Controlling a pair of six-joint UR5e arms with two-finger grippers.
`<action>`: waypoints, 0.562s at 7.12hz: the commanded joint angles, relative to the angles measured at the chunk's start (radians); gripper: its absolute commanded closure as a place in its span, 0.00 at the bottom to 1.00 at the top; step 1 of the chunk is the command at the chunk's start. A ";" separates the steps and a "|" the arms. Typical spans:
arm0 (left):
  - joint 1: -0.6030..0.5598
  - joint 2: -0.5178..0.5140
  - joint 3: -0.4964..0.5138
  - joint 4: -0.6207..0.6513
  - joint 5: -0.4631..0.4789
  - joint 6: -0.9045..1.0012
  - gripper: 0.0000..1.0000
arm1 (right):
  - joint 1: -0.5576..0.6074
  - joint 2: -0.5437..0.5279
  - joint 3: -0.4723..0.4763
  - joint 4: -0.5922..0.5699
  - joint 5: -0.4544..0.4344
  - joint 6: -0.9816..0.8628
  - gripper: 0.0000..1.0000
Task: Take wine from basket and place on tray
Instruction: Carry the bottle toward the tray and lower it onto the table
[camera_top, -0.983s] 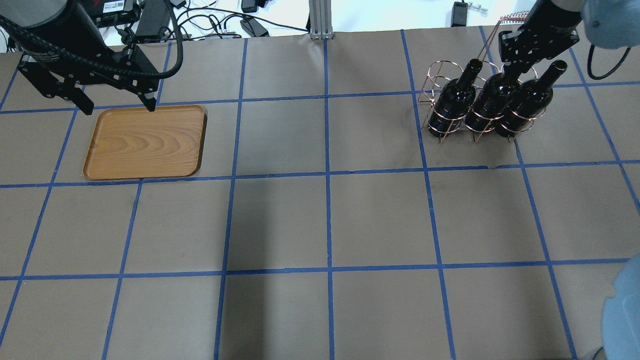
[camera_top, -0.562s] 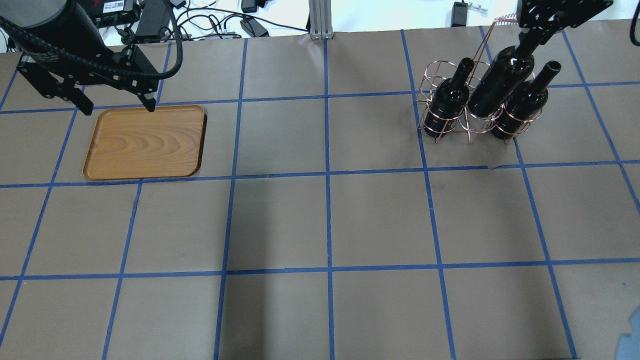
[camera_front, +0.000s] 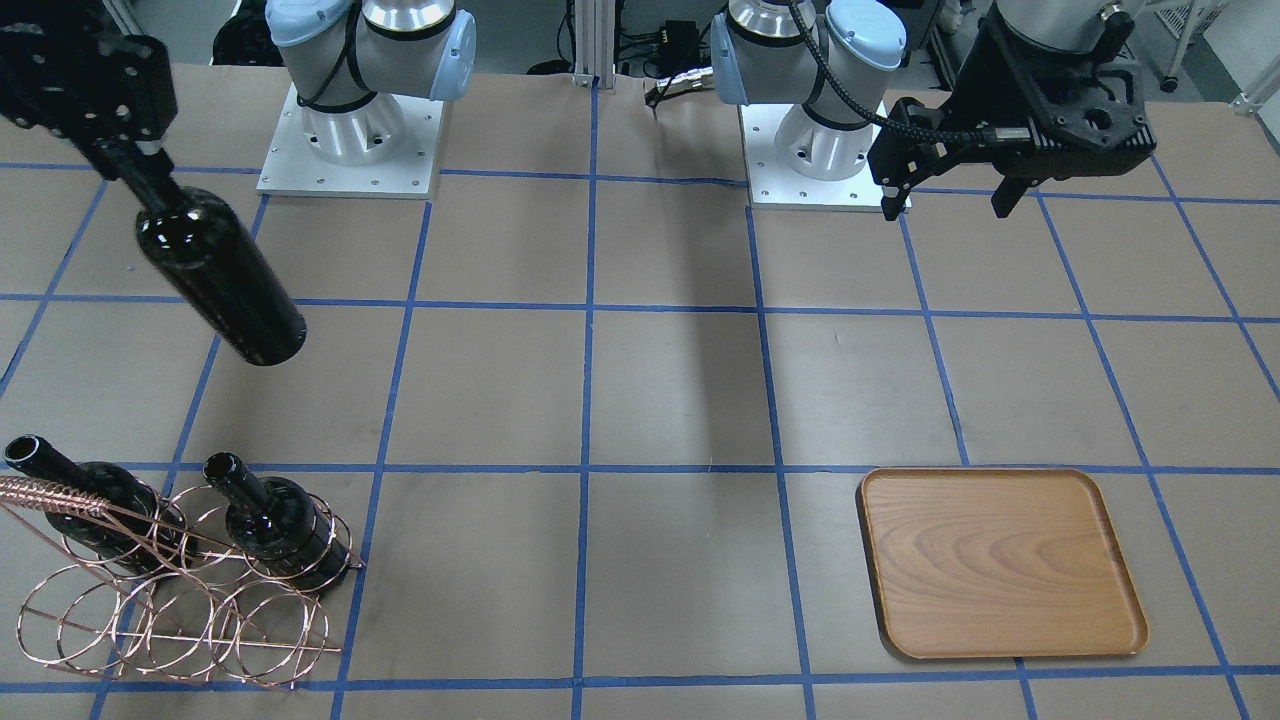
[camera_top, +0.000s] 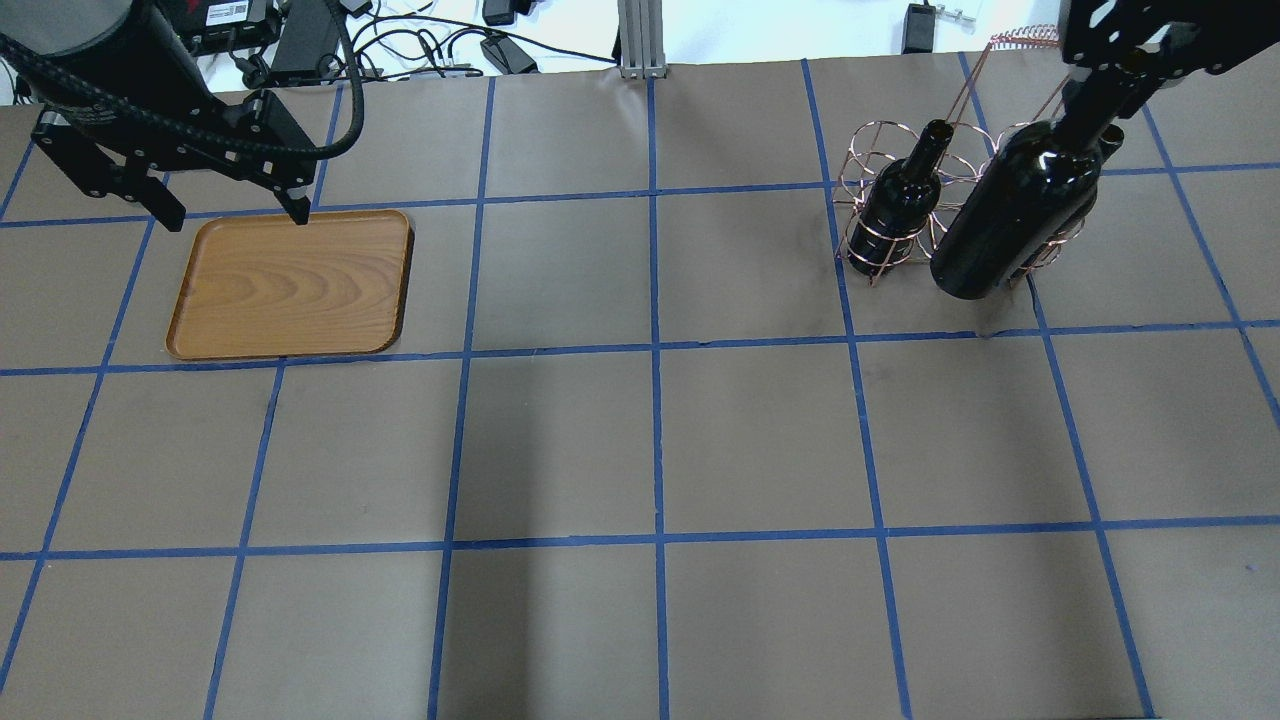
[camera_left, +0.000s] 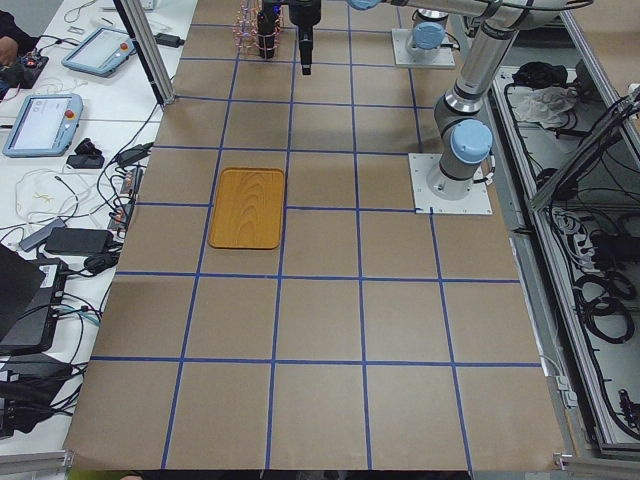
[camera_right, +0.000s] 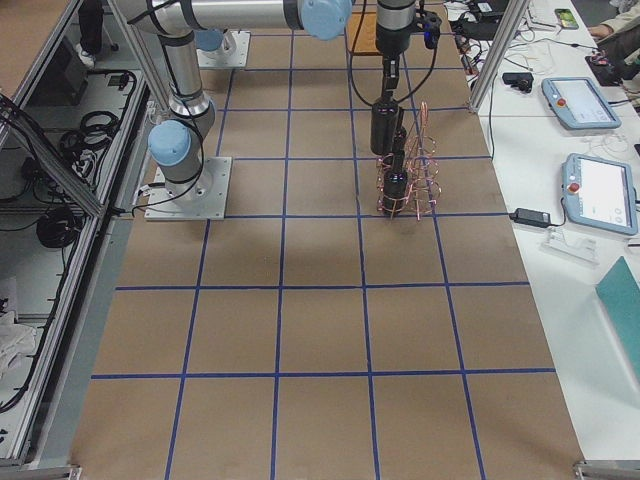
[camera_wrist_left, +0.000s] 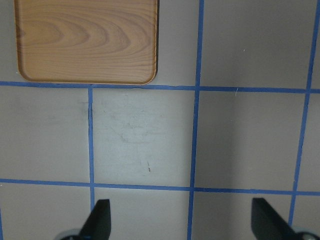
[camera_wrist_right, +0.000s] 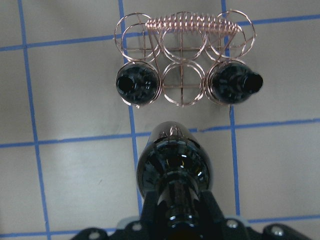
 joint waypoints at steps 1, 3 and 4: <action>0.005 0.002 0.000 -0.004 0.002 0.004 0.00 | 0.278 0.034 0.037 -0.054 0.012 0.294 0.94; 0.035 0.004 0.000 -0.013 0.000 0.010 0.00 | 0.474 0.155 0.073 -0.274 0.003 0.511 0.94; 0.040 0.004 0.002 -0.013 0.000 0.011 0.00 | 0.547 0.219 0.073 -0.351 0.000 0.607 0.94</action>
